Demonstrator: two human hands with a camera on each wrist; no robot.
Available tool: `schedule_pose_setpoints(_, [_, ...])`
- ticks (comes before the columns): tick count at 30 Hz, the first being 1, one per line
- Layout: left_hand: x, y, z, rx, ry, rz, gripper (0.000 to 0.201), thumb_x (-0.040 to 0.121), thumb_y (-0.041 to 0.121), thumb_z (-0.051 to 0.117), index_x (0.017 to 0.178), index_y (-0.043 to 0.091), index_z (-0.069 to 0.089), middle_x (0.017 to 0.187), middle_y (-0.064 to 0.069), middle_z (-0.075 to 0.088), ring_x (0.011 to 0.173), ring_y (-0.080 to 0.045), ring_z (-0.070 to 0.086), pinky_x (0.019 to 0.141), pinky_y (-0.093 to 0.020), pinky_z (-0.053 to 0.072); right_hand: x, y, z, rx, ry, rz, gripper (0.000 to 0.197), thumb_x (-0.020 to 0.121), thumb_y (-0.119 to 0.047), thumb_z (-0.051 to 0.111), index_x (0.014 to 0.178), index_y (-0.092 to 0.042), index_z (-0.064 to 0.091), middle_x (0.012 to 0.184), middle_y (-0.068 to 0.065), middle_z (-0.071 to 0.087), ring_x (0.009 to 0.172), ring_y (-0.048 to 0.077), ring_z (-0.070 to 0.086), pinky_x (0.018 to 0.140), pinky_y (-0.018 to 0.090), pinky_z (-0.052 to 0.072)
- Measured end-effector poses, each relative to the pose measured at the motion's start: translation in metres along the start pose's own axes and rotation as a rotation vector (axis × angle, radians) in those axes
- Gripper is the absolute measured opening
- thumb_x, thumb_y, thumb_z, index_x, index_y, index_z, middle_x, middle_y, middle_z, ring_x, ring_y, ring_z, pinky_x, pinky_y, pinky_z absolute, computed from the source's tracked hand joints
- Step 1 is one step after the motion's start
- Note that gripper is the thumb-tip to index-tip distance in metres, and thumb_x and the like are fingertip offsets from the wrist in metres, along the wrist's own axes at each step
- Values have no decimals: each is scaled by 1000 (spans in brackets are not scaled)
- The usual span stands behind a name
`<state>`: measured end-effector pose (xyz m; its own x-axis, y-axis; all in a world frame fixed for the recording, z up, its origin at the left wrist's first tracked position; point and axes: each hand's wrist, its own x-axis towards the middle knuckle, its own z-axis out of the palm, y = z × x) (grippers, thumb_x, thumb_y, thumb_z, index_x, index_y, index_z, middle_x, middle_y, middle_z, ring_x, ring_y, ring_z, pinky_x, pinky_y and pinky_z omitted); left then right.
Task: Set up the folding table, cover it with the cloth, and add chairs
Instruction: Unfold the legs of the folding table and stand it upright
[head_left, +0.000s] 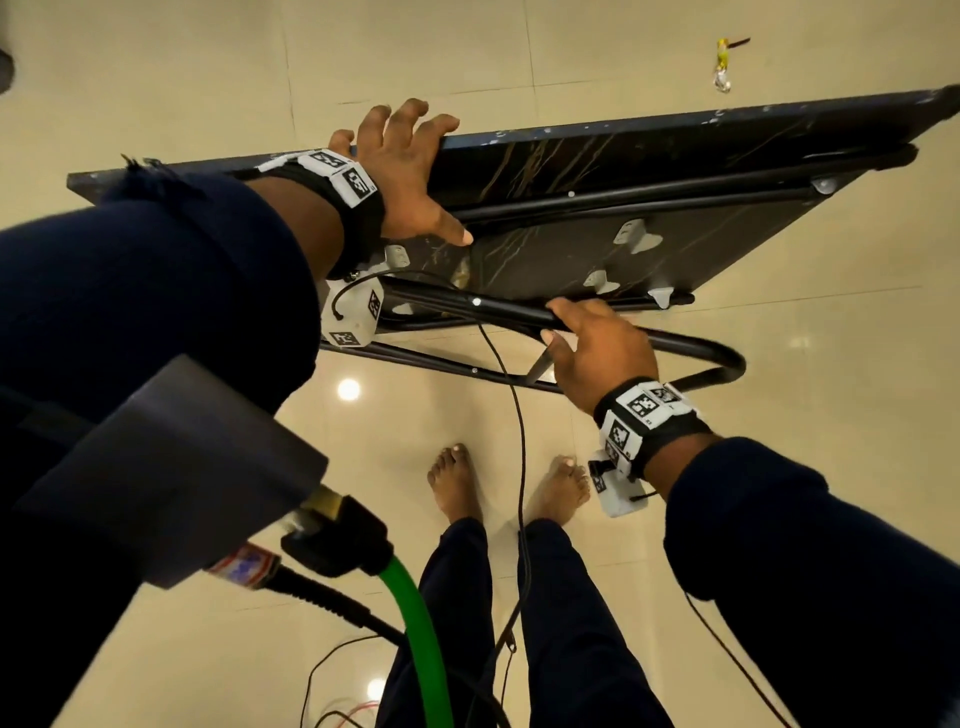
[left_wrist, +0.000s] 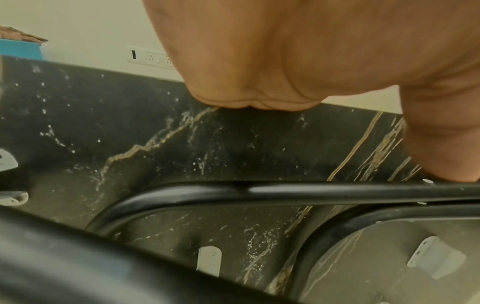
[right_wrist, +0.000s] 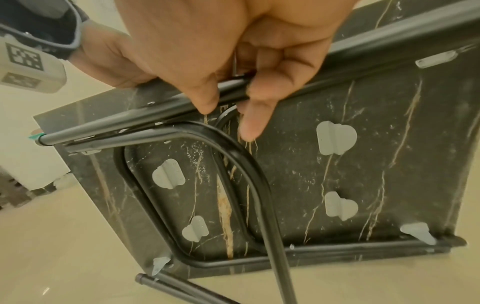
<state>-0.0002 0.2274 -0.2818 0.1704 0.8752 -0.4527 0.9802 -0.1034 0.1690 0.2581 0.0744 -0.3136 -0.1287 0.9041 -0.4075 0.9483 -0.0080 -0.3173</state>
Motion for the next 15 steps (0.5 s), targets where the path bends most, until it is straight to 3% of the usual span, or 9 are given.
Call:
schedule_pose_setpoints(6, [-15,4,1,4,-17,-15,119,61,76,71,155,43,6,167,8,-1,154,-32,-2,118,-62,8,-22,2,15,2,-33,-34,41,102,-45,48,141,-32,51,136,-3,56,114,25,60,89,39,49])
schedule_pose_setpoints(12, [-30,13,13,26,11,-28,119,59,77,70,154,44,6,167,8,0,154,-33,0,117,-63,11,-39,-5,26,-24,-179,-255,36,98,-42,54,134,-37,56,122,-7,60,98,26,65,78,36,54])
schedule_pose_setpoints(15, [-41,17,19,25,20,-41,119,59,76,71,153,44,7,166,7,0,153,-32,1,117,-62,12,-57,-28,41,-68,-312,-393,36,101,-39,49,136,-34,52,122,-2,57,98,26,65,77,36,55])
